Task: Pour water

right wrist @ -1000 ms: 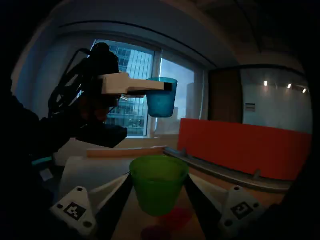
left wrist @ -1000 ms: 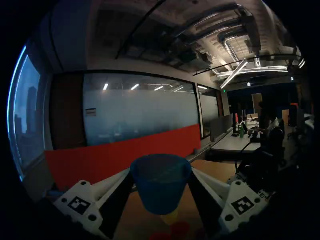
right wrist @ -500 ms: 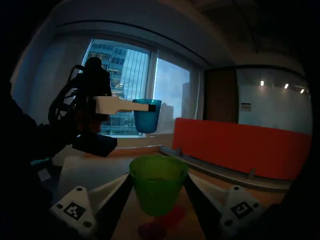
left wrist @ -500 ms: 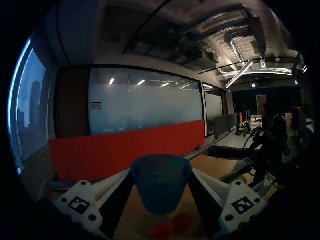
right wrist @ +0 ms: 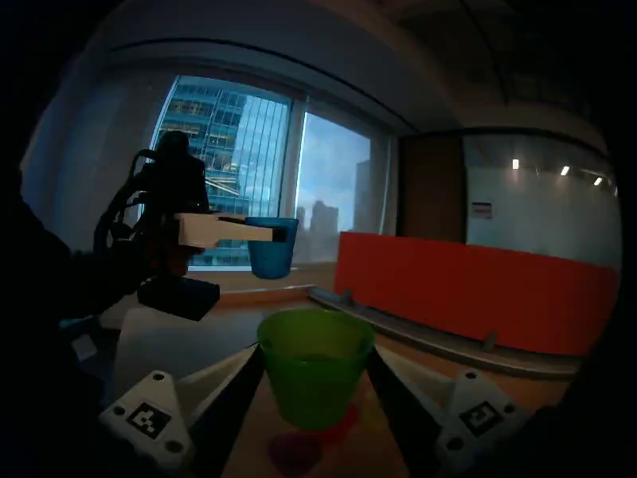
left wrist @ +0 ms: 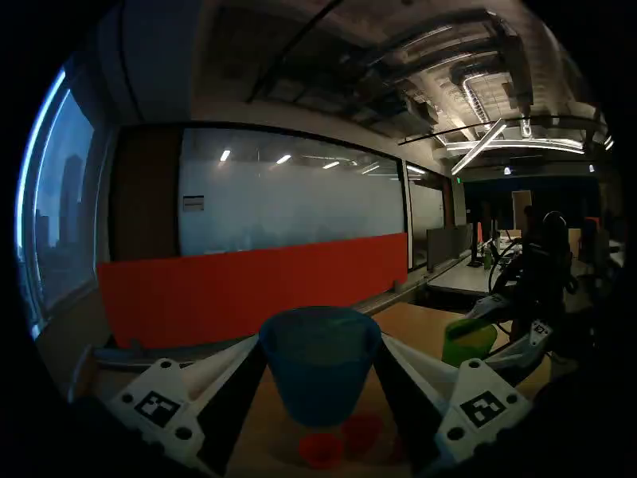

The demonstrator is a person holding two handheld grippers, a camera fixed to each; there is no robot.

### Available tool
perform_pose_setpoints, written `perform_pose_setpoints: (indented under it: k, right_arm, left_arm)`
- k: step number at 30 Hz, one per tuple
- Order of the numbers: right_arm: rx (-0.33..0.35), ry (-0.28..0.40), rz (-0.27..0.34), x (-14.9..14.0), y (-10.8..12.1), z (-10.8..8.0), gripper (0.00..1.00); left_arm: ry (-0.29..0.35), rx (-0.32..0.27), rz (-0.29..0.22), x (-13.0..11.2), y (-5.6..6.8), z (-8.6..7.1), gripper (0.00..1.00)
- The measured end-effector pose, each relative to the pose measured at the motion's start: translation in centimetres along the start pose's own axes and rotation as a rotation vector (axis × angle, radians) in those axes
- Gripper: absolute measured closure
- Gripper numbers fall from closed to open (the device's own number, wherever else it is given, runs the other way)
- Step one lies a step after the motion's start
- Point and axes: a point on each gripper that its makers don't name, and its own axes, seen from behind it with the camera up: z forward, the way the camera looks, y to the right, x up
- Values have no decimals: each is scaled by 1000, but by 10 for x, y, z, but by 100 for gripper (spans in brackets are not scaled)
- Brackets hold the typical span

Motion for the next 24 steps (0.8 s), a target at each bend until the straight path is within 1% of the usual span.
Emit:
perform_pose_setpoints:
  k: [3,8,13,20,24]
  right_arm:
    - [-14,-3,3,-2,7,-5,11]
    - [-45,-5,14,-1,19,-15,11]
    - [-66,0,25,3,27,-22,11]
    - [-79,-9,31,1,34,-27,11]
    - [-82,-22,28,-2,36,-27,11]
  left_arm:
    - [-7,0,5,-6,-1,-2,14]
    - [-17,12,16,-14,-6,-2,14]
    - [-26,13,11,-18,-7,-3,14]
    - [-52,9,31,-31,-5,-5,14]
    - [-66,15,40,-37,-8,-5,14]
